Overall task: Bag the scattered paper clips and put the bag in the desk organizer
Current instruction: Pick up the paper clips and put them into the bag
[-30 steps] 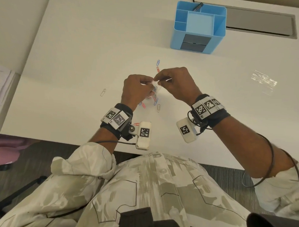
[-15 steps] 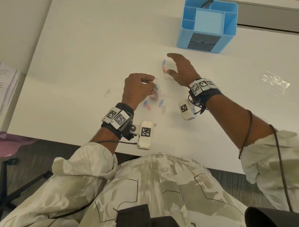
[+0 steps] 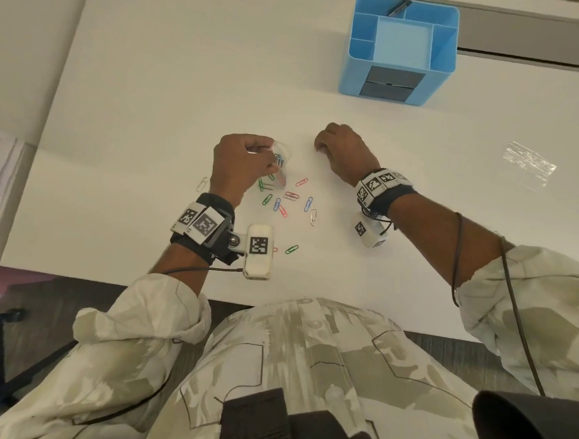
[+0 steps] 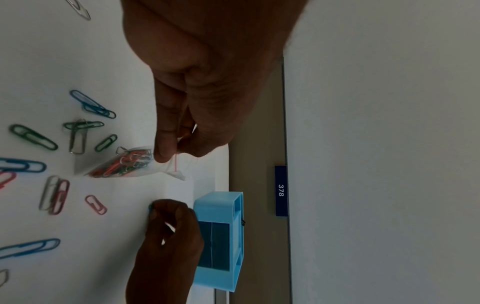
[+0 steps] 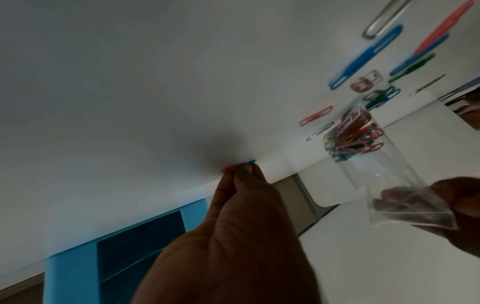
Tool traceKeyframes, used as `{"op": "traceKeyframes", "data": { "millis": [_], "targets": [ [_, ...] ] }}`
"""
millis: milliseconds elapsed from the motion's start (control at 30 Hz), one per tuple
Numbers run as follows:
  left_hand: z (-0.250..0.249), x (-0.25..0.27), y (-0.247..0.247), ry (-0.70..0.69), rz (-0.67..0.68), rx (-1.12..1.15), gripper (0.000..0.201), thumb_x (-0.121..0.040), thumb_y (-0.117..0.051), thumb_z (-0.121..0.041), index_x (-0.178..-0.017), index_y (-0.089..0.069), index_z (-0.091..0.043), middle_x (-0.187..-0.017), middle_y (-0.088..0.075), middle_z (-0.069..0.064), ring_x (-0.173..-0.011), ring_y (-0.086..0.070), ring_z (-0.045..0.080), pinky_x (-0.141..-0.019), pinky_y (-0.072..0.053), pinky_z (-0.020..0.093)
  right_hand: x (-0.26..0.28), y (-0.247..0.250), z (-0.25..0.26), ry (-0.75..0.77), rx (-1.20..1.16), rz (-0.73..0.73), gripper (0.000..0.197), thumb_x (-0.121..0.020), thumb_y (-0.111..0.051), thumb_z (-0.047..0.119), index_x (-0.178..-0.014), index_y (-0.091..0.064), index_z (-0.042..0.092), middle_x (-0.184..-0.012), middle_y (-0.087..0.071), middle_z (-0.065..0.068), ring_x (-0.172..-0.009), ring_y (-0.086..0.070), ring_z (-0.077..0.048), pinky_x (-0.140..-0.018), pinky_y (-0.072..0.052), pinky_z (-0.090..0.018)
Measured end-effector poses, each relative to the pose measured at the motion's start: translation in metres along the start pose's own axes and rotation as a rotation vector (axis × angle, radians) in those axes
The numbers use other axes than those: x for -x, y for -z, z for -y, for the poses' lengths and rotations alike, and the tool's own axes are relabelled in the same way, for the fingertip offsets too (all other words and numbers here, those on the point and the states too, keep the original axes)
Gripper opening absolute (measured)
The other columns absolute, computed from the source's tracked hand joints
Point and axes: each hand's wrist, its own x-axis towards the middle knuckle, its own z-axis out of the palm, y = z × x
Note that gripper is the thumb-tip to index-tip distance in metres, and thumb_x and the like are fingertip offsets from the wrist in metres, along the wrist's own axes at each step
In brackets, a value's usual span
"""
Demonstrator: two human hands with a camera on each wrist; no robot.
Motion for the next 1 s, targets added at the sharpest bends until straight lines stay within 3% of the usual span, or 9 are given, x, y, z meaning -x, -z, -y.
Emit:
{"op": "traceKeyframes", "data": {
  "millis": [133,300,367,433,500,667,800,1000],
  "targets": [
    [0.004,0.001,0.003,-0.004,-0.003,-0.007,0.024,-0.088,-0.075,0.002,-0.109,-0.081,-0.007,-0.106,-0.079,0.012,-0.082,-0.082,0.024,-0.086,-0.067,0.037,0.015,-0.004,0.0,-0.069,-0.024,-0.018,0.015,-0.095,-0.051,0.001,-0.1,-0.065,0.005,-0.093,-0.061,-0.017,-0.08,-0.056,-0.035,-0.066,-0.036,-0.03],
    [0.005,0.005,0.005,-0.023,0.004,-0.007,0.023,-0.089,-0.074,0.001,-0.109,-0.08,-0.009,-0.106,-0.079,0.011,-0.08,-0.082,0.023,-0.088,-0.067,0.038,0.027,0.0,-0.002,-0.182,-0.173,0.031,0.013,-0.096,-0.055,0.006,-0.106,-0.064,0.006,-0.096,-0.065,-0.015,-0.085,-0.06,-0.032,-0.076,-0.047,-0.038],
    [0.005,0.007,0.003,-0.027,0.008,-0.01,0.023,-0.089,-0.074,0.0,-0.109,-0.08,-0.009,-0.106,-0.079,0.01,-0.081,-0.082,0.023,-0.087,-0.067,0.038,0.031,0.007,-0.002,-0.299,-0.323,0.028,0.014,-0.095,-0.057,0.007,-0.106,-0.065,0.009,-0.093,-0.069,-0.013,-0.078,-0.06,-0.023,-0.077,-0.053,-0.037],
    [0.004,0.011,0.001,-0.023,0.017,-0.003,0.022,-0.09,-0.074,0.001,-0.109,-0.08,-0.008,-0.105,-0.078,0.01,-0.081,-0.082,0.023,-0.086,-0.067,0.037,0.033,0.018,0.002,-0.435,-0.521,-0.025,0.015,-0.095,-0.059,0.011,-0.106,-0.069,0.014,-0.087,-0.072,-0.007,-0.068,-0.061,-0.015,-0.073,-0.053,-0.028],
    [0.003,0.015,-0.004,-0.014,0.026,0.008,0.023,-0.09,-0.074,0.002,-0.11,-0.08,-0.006,-0.101,-0.077,0.007,-0.083,-0.082,0.024,-0.083,-0.067,0.033,0.036,0.032,0.011,-0.506,-0.747,-0.068,0.018,-0.095,-0.061,0.013,-0.109,-0.073,0.015,-0.086,-0.07,0.0,-0.068,-0.061,-0.01,-0.077,-0.053,-0.024],
    [0.0,0.028,-0.02,-0.023,0.06,0.006,0.021,-0.089,-0.075,0.001,-0.108,-0.08,-0.005,-0.097,-0.077,0.006,-0.083,-0.082,0.024,-0.081,-0.067,0.033,0.043,0.065,0.049,-0.41,-1.138,-0.052,0.019,-0.097,-0.061,0.006,-0.114,-0.071,0.005,-0.1,-0.068,-0.007,-0.082,-0.057,-0.015,-0.081,-0.054,-0.021],
    [-0.004,0.039,-0.032,-0.031,0.087,0.014,0.022,-0.089,-0.074,0.003,-0.109,-0.079,-0.004,-0.1,-0.078,0.01,-0.078,-0.081,0.018,-0.079,-0.068,0.032,0.047,0.075,0.071,-0.328,-1.026,-0.103,0.017,-0.096,-0.062,0.01,-0.109,-0.073,0.009,-0.101,-0.074,-0.005,-0.08,-0.062,-0.014,-0.083,-0.058,-0.029],
    [-0.009,0.049,-0.038,-0.047,0.091,0.028,0.024,-0.09,-0.072,0.002,-0.112,-0.079,-0.002,-0.095,-0.08,0.01,-0.072,-0.081,0.021,-0.079,-0.068,0.031,0.061,0.066,0.079,-0.213,-0.708,-0.187,0.015,-0.095,-0.061,0.008,-0.102,-0.073,0.013,-0.102,-0.073,-0.003,-0.089,-0.07,-0.017,-0.085,-0.059,-0.033]
  ]
}}
